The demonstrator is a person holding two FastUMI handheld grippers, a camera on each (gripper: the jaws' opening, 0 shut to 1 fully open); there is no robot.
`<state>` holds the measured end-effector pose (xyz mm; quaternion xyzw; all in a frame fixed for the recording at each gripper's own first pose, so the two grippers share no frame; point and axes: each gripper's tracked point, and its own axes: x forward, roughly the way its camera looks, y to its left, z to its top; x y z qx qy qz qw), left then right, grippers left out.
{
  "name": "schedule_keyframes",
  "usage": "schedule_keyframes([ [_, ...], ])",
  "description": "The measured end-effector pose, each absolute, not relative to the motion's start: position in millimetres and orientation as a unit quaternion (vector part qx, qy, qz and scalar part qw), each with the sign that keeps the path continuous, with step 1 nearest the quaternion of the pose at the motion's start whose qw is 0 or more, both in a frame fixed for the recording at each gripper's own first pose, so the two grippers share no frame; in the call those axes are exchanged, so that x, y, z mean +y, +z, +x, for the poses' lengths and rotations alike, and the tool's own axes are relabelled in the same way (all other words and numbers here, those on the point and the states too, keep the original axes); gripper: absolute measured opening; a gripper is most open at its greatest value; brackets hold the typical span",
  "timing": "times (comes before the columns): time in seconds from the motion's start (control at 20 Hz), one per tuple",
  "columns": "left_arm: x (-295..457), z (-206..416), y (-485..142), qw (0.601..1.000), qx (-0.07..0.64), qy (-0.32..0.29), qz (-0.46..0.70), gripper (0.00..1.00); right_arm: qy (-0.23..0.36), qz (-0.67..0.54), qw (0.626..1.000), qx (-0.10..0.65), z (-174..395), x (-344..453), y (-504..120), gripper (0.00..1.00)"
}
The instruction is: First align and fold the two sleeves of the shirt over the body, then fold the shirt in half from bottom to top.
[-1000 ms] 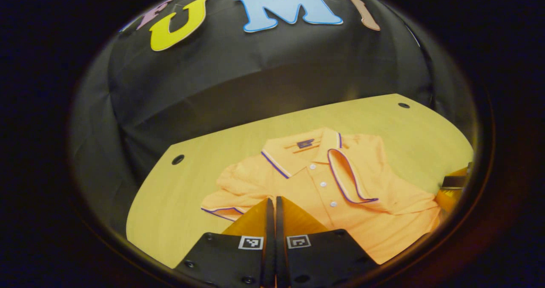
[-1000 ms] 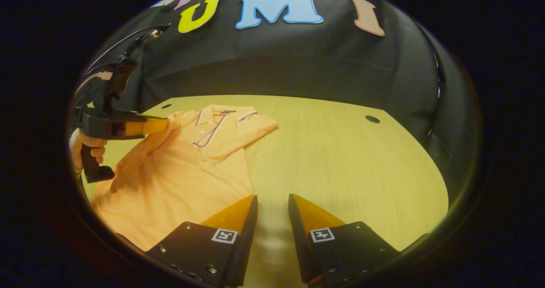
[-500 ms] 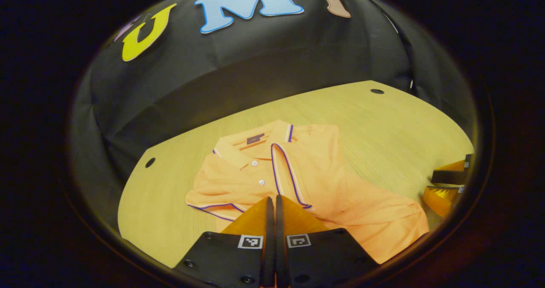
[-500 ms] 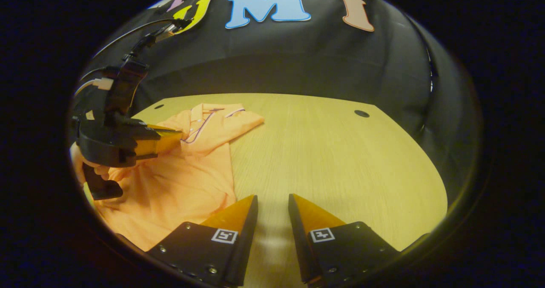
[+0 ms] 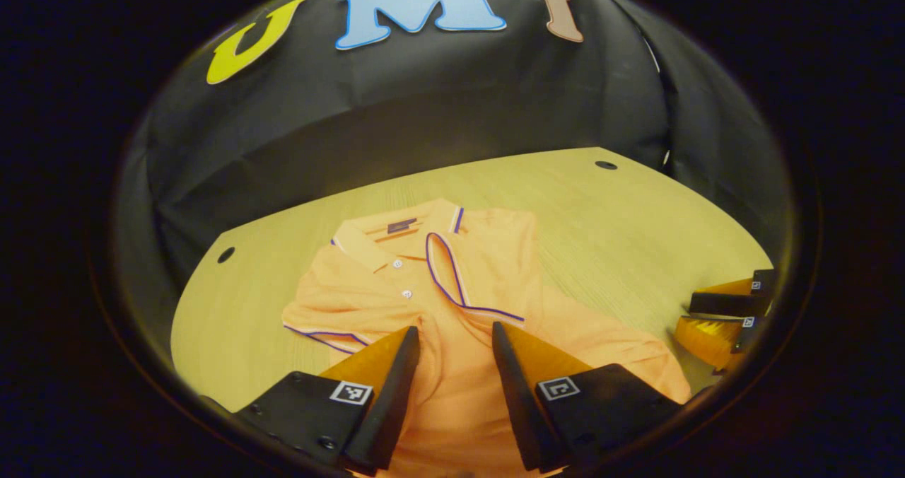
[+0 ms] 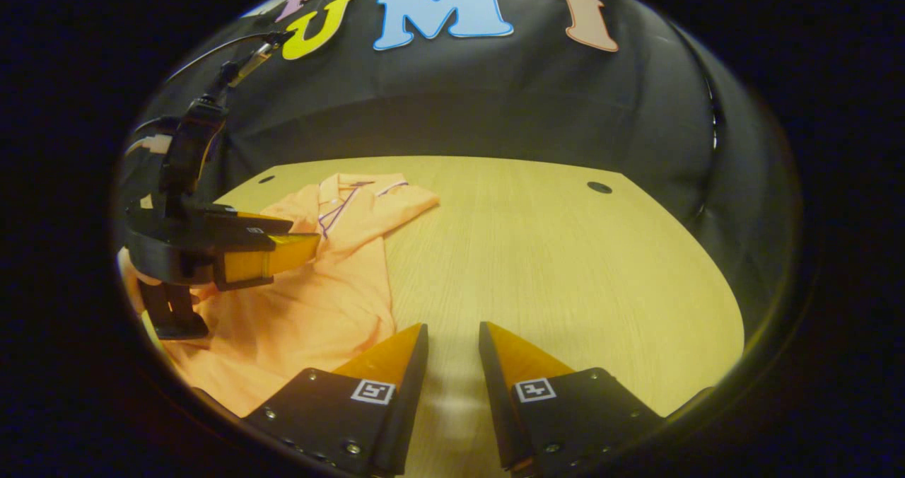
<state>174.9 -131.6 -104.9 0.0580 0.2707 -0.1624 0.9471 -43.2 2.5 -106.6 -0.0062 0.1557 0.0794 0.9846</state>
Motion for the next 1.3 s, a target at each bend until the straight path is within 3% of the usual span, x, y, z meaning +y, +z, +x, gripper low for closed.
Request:
schedule_keyframes([
  [0.15, -126.0, 160.3, -106.0, 0.946, 0.276, -0.162, 0.046, 0.7, 0.082, -0.003, 0.985, 0.149, -50.6, 4.8, -99.2, 0.48],
  [0.2, -123.2, 153.4, -104.3, 0.947, 0.275, -0.162, 0.041, 0.73, 0.084, -0.003, 0.985, 0.148, -53.5, 5.7, -98.5, 0.47],
  [0.25, -119.8, 146.8, -100.3, 0.948, 0.272, -0.162, 0.037, 0.67, 0.085, -0.005, 0.985, 0.147, -57.6, 6.9, -96.7, 0.47],
  [0.45, -96.0, 117.5, -85.1, 0.954, 0.257, -0.152, 0.029, 0.73, 0.095, -0.012, 0.985, 0.143, -76.9, 14.9, -90.4, 0.47],
  [0.65, -57.0, 72.3, -78.8, 0.959, 0.251, -0.129, 0.034, 0.72, 0.121, -0.005, 0.982, 0.146, -103.5, 33.7, -87.9, 0.47],
  [0.8, -31.8, 40.2, -86.4, 0.958, 0.26, -0.116, 0.032, 0.72, 0.144, -0.006, 0.978, 0.153, -126.5, 49.7, -91.9, 0.61],
  [1.3, 28.8, -64.6, -135.0, 0.947, 0.308, -0.093, 0.026, 0.7, 0.191, -0.053, 0.964, 0.18, -213.3, 89.2, -127.6, 0.64],
])
